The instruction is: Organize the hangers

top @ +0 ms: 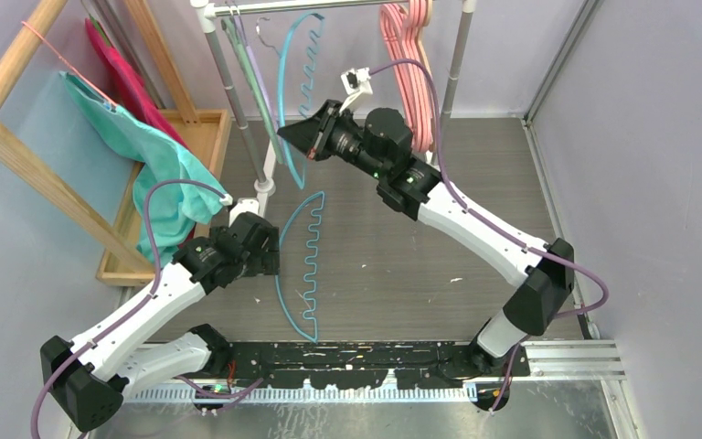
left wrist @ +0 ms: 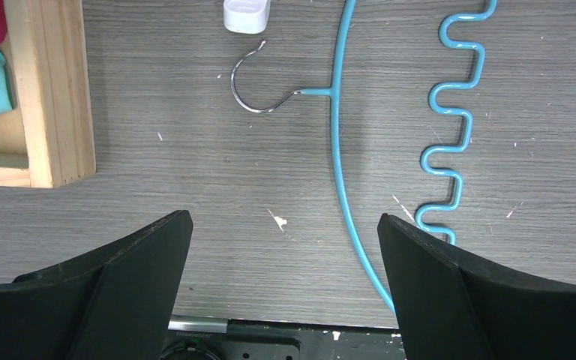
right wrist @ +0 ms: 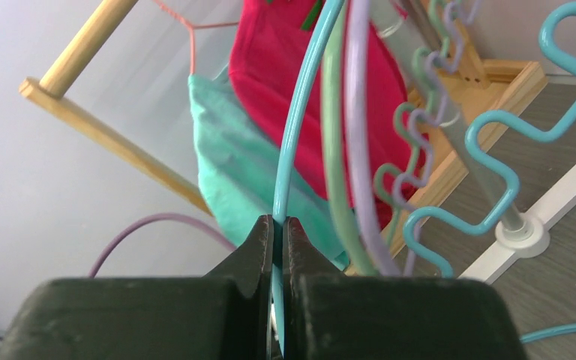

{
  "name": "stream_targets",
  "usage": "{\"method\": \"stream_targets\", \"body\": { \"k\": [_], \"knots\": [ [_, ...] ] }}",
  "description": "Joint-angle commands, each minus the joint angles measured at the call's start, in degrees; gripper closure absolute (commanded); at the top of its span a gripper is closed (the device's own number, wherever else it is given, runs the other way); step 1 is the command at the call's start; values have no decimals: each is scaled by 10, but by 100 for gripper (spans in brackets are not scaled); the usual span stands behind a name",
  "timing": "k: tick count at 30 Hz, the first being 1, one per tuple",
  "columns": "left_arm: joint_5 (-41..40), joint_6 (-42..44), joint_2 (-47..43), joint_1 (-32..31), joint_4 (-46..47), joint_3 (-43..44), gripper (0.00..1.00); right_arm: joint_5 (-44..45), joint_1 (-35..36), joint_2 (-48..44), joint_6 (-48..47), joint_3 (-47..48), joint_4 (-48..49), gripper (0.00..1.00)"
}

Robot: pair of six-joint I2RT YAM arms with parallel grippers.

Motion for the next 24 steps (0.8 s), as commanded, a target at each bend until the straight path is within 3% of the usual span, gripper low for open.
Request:
{"method": "stream_targets", "body": {
  "k": [1,24],
  "knots": [
    [-2,0,-11,2,26,2,2,-43,-29,8,26,61,78,99],
    [-11,-4,3,2,28,8,2,-117,-80,141,80,177,46,99]
  ]
}}
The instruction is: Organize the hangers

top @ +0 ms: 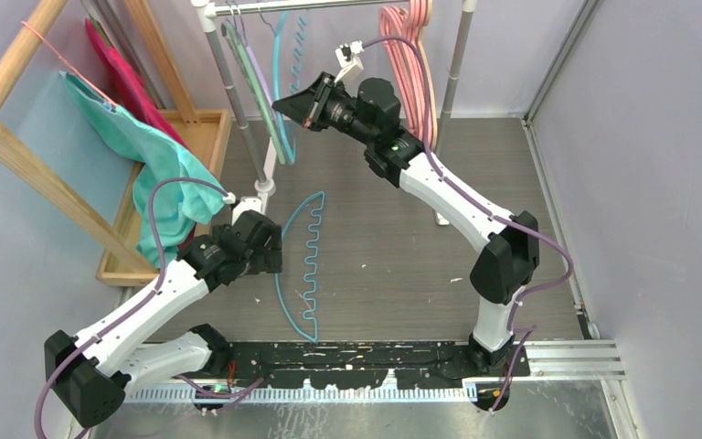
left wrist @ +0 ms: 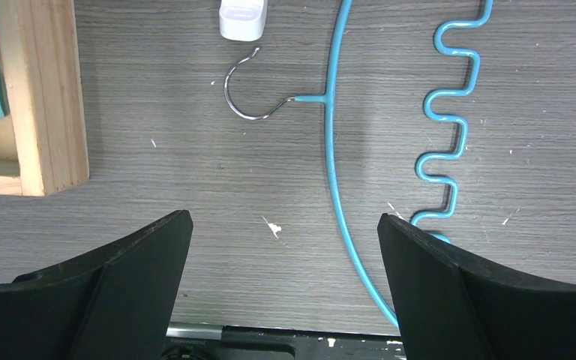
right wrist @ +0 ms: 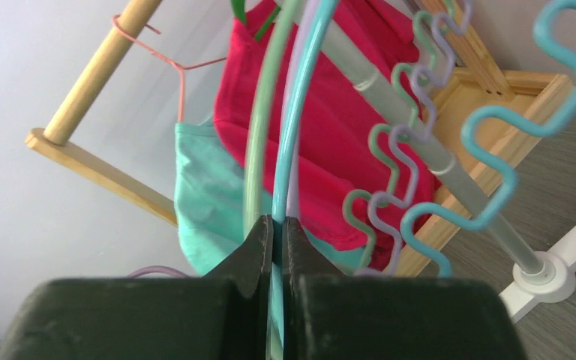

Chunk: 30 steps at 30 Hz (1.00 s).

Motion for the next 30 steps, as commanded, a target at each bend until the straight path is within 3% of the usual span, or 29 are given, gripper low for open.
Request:
{"method": "stream_targets", "body": {
  "k": [1,6,11,15,24,30],
  "knots": [
    [-13,-5,-16,2,11,8,2,-27,-9,9,15,35,24,99],
    [-12,-6,-10,2,9,7,2,-39,-11,6,10,27,5,96],
    [-12,-8,-6,2,11,7,2,-18,-11,-46,-9,-27,-1,47],
    [-11,-8,-1,2,11,10,2,32,-11,-117,-42,-108,4,25],
    [-17,-11,16,2,12,8,2,130,19,-265,-155,-294,-72,17],
    [-36,-17,35,4,19,6,2,331,145,-321,-253,-409,-171,17]
  ]
}}
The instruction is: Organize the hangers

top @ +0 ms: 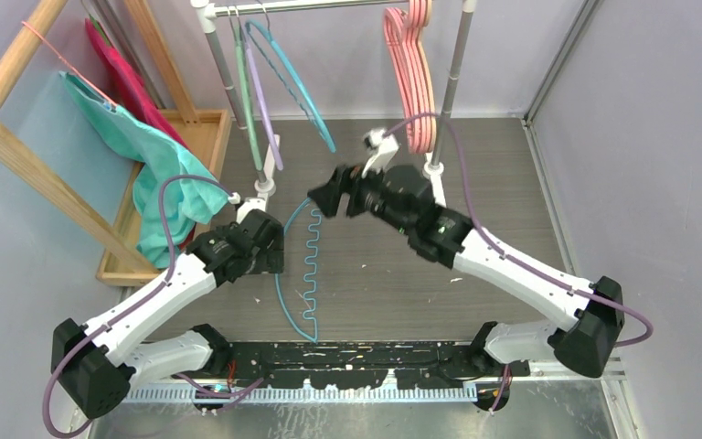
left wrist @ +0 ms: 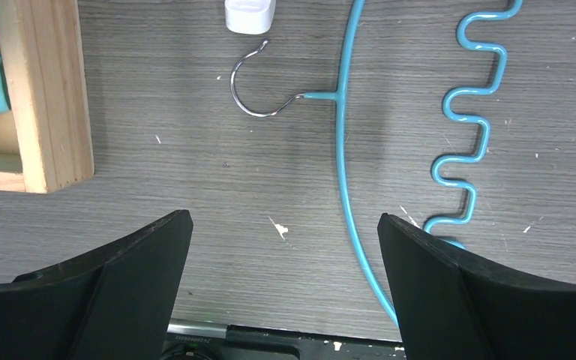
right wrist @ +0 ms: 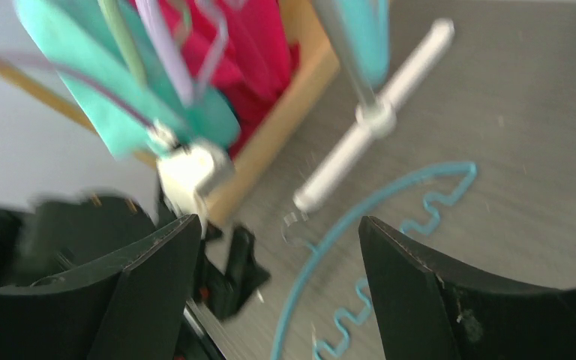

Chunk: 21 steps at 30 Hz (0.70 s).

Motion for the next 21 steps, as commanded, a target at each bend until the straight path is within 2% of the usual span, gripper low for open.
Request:
{"method": "stream_targets", "body": {
  "k": [1,6,12,16,21],
  "knots": [
    [-25,-15,7,8,22,4,2,166,85,-24,-79,-76,-75,17],
    [20,11,6,49,33,26,2,236,199,0,-66,-132,-77,20],
    [56,45,43,106,31,72,2,300,310,92,-70,-100,-54,22],
    [86,58,46,157,42,80,2,312,340,167,-75,-56,-54,23],
    [106,74,56,203,58,88,2,304,344,227,-75,-40,-31,24]
  ]
}}
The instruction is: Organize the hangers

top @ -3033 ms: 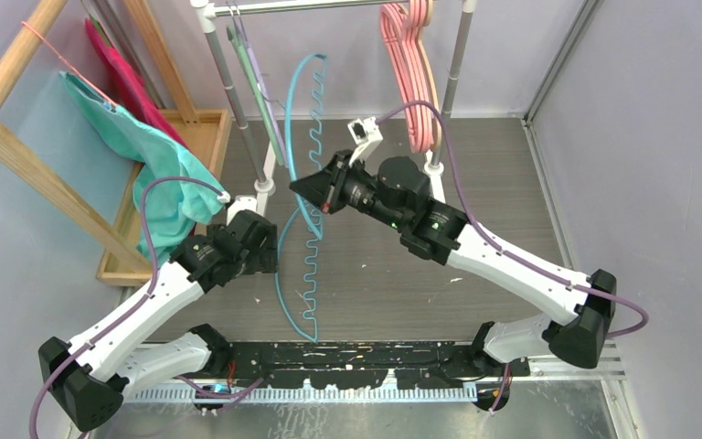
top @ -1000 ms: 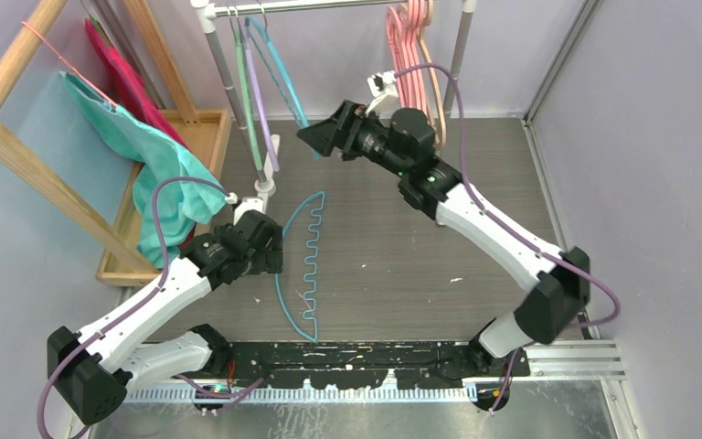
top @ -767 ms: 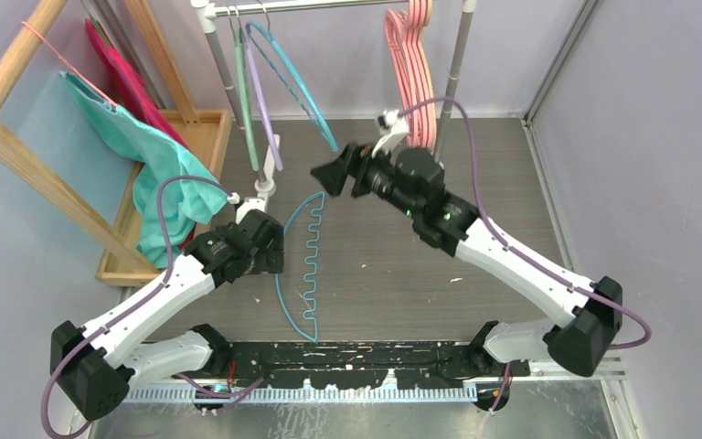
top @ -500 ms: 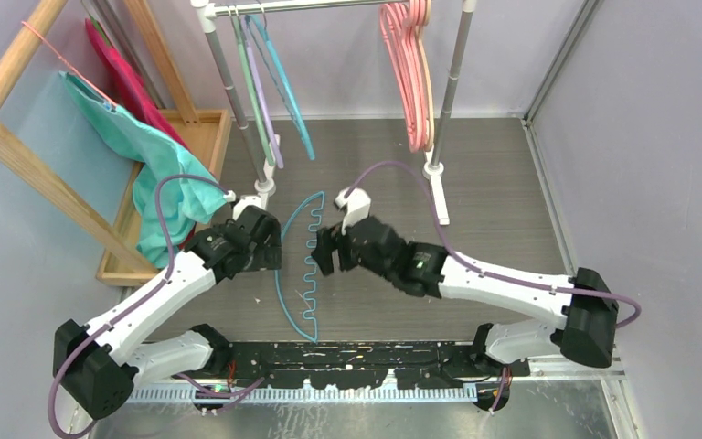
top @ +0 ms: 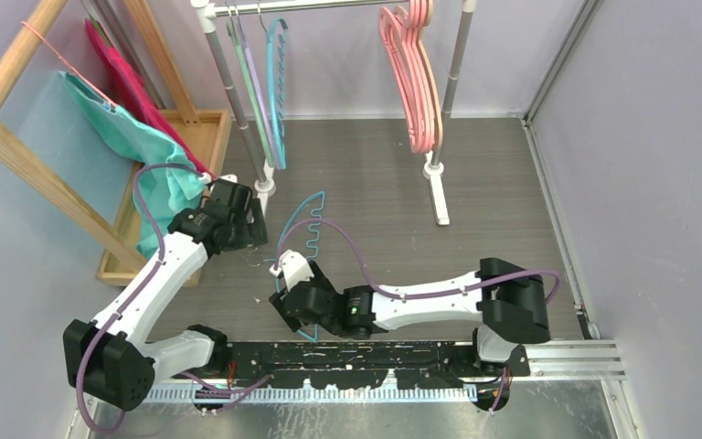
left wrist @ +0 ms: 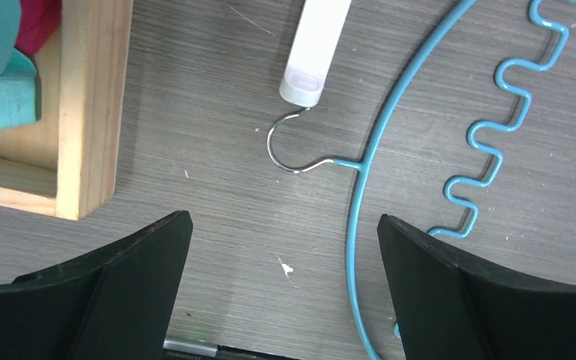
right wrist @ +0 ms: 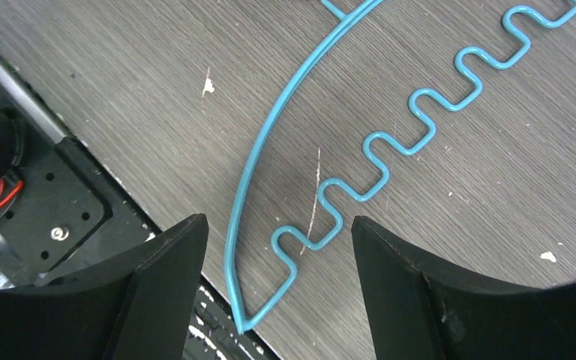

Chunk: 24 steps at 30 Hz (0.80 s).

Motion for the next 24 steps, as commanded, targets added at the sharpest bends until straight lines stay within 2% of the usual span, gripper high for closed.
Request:
{"method": "stream_targets", "body": {
  "k": [1,10,15,20,24],
  "knots": [
    [32,26,9,33,32,32,2,25,0,39,-9,44,42,24],
    [52,33,16,59,54,25,2,-18,-1,166,-10,128,32,28],
    [56,37,12,61,54,24,2,-44,-10,203,5,147,24,32],
    [62,37,0,60,56,25,2,-69,-31,226,36,142,20,44],
    [64,36,-8,60,51,27,2,-78,-39,236,51,135,18,46]
  ]
}}
